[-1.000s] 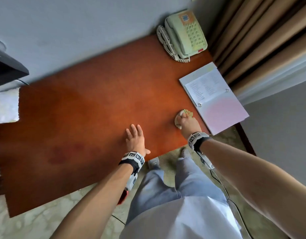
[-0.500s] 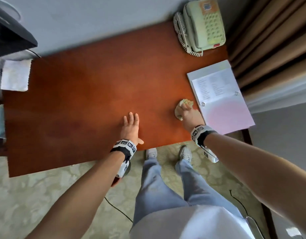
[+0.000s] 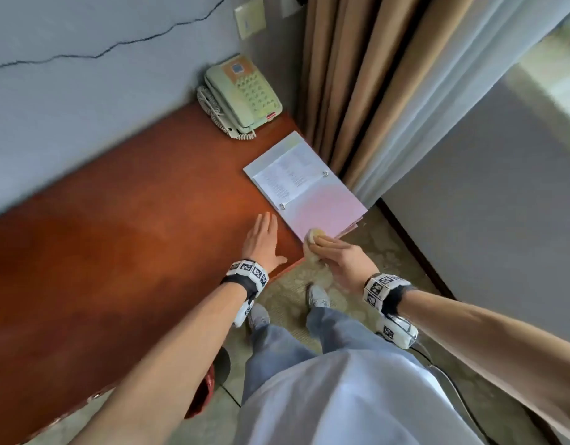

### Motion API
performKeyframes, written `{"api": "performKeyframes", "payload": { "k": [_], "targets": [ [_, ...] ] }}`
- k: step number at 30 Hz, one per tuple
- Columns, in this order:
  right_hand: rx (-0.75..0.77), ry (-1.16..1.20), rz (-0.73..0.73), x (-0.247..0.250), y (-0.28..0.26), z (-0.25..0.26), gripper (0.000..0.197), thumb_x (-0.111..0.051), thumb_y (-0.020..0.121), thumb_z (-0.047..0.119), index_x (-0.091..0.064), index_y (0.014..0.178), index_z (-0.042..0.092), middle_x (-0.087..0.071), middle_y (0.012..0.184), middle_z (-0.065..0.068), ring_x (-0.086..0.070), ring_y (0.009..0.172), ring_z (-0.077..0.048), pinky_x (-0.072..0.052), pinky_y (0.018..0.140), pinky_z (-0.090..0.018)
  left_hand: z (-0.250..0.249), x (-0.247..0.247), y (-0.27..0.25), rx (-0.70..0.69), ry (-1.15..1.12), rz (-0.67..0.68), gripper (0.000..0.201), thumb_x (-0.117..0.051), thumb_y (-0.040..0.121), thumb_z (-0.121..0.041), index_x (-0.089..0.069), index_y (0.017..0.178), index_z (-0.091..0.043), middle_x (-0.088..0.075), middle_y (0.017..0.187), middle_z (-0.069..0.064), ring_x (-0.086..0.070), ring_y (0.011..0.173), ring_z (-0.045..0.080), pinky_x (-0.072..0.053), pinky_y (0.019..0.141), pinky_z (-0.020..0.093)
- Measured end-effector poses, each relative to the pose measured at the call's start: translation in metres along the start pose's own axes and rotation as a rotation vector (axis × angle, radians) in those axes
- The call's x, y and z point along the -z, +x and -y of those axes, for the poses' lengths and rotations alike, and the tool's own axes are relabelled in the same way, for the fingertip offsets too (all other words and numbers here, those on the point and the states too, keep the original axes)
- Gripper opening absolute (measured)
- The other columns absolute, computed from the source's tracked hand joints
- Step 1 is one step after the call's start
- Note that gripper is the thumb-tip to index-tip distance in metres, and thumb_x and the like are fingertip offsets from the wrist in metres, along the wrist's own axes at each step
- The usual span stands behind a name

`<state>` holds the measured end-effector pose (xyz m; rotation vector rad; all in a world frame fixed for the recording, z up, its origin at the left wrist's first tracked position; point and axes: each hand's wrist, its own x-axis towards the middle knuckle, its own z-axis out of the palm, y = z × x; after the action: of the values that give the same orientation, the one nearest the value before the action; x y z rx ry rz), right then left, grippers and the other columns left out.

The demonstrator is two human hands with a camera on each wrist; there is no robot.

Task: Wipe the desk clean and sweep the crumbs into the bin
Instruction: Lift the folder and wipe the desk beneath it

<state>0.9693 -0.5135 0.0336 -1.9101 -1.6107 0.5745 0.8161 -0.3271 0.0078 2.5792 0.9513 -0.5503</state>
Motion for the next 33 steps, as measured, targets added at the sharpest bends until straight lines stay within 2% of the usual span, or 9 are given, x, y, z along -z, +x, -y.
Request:
{"api": "performKeyframes", "payload": {
  "k": [3, 6, 11, 14, 18, 22, 24, 27, 33],
  "targets": [
    [-0.228, 0.041, -0.265, 0.029, -0.016, -0.024, 0.044, -0.069, 0.084, -0.003, -0.068, 0.126, 0.010, -0.056, 0.139, 0.001, -0.049, 0.133, -0.017, -0.040, 0.113, -0.036, -0.063, -0.009, 0.025, -0.207, 0.149, 0.019, 0.108, -0.080, 0.081, -0.048, -0.018, 0.157, -0.003, -0.022, 0.162, 0.017, -0.020, 0.151, 0.035, -0.028, 0.121, 0.045],
    [-0.395, 0.033, -0.388, 0.048, -0.019, -0.048, 0.045, -0.061, 0.085, -0.004, -0.067, 0.127, 0.011, -0.053, 0.141, 0.001, -0.046, 0.135, -0.016, -0.033, 0.115, -0.027, -0.100, -0.026, 0.034, -0.180, 0.274, 0.055, 0.096, -0.079, 0.077, -0.056, -0.034, 0.142, -0.001, -0.042, 0.138, 0.020, -0.040, 0.130, 0.037, -0.043, 0.108, 0.044],
    [-0.483, 0.001, -0.435, 0.055, -0.017, -0.075, 0.047, -0.058, 0.082, -0.009, -0.071, 0.120, 0.015, -0.061, 0.136, 0.004, -0.052, 0.131, -0.012, -0.032, 0.111, -0.013, -0.103, -0.039, 0.035, -0.136, 0.349, 0.076, 0.049, -0.078, 0.081, -0.020, -0.051, 0.118, -0.002, -0.055, 0.105, 0.014, -0.054, 0.096, 0.029, -0.054, 0.073, 0.031],
    [-0.568, 0.007, -0.441, 0.046, -0.012, -0.088, 0.048, -0.058, 0.079, -0.008, -0.071, 0.118, 0.017, -0.061, 0.136, 0.004, -0.053, 0.127, -0.010, -0.036, 0.110, -0.018, -0.096, -0.034, 0.033, -0.178, 0.334, 0.104, 0.058, -0.077, 0.079, -0.015, -0.047, 0.125, 0.002, -0.054, 0.112, 0.017, -0.054, 0.102, 0.031, -0.054, 0.074, 0.031],
    [-0.571, -0.034, -0.429, 0.038, -0.002, -0.092, 0.038, -0.056, 0.074, -0.010, -0.069, 0.099, 0.014, -0.067, 0.117, 0.005, -0.061, 0.115, -0.017, -0.047, 0.101, -0.026, -0.082, -0.009, 0.027, -0.247, 0.250, 0.073, 0.071, -0.070, 0.087, -0.018, -0.034, 0.144, 0.004, -0.047, 0.139, 0.024, -0.047, 0.128, 0.036, -0.055, 0.091, 0.036],
    [-0.502, -0.078, -0.193, 0.025, 0.020, -0.095, 0.030, -0.060, 0.074, 0.001, -0.066, 0.095, 0.022, -0.064, 0.107, 0.008, -0.063, 0.105, -0.019, -0.054, 0.085, -0.037, -0.058, 0.033, 0.022, -0.325, 0.154, -0.011, 0.057, -0.060, 0.097, -0.019, -0.038, 0.146, 0.001, -0.046, 0.149, 0.023, -0.045, 0.139, 0.037, -0.054, 0.099, 0.044],
    [-0.484, -0.122, 0.006, 0.008, 0.032, -0.094, 0.032, -0.062, 0.080, 0.007, -0.068, 0.105, 0.025, -0.063, 0.124, 0.002, -0.061, 0.115, -0.026, -0.053, 0.087, -0.035, -0.049, 0.055, 0.021, -0.399, 0.114, -0.047, 0.049, -0.058, 0.098, -0.018, -0.046, 0.142, 0.001, -0.055, 0.140, 0.021, -0.057, 0.127, 0.036, -0.058, 0.092, 0.045],
    [-0.485, -0.211, 0.073, -0.014, 0.045, -0.085, 0.033, -0.060, 0.086, 0.002, -0.069, 0.112, 0.020, -0.055, 0.138, -0.005, -0.052, 0.128, -0.029, -0.049, 0.097, -0.038, -0.039, 0.086, 0.019, -0.501, 0.109, -0.094, 0.040, -0.060, 0.095, -0.015, -0.054, 0.131, 0.000, -0.064, 0.119, 0.016, -0.068, 0.096, 0.033, -0.061, 0.076, 0.046],
    [-0.213, -0.232, 0.212, -0.080, 0.051, -0.026, 0.050, -0.038, 0.093, -0.002, -0.052, 0.139, 0.008, -0.044, 0.150, -0.007, -0.034, 0.144, -0.027, -0.040, 0.112, -0.039, -0.026, 0.135, 0.010, -0.473, -0.026, -0.143, 0.045, -0.061, 0.096, -0.014, -0.056, 0.139, -0.004, -0.062, 0.139, 0.016, -0.068, 0.110, 0.040, -0.060, 0.086, 0.051]
  ]
}}
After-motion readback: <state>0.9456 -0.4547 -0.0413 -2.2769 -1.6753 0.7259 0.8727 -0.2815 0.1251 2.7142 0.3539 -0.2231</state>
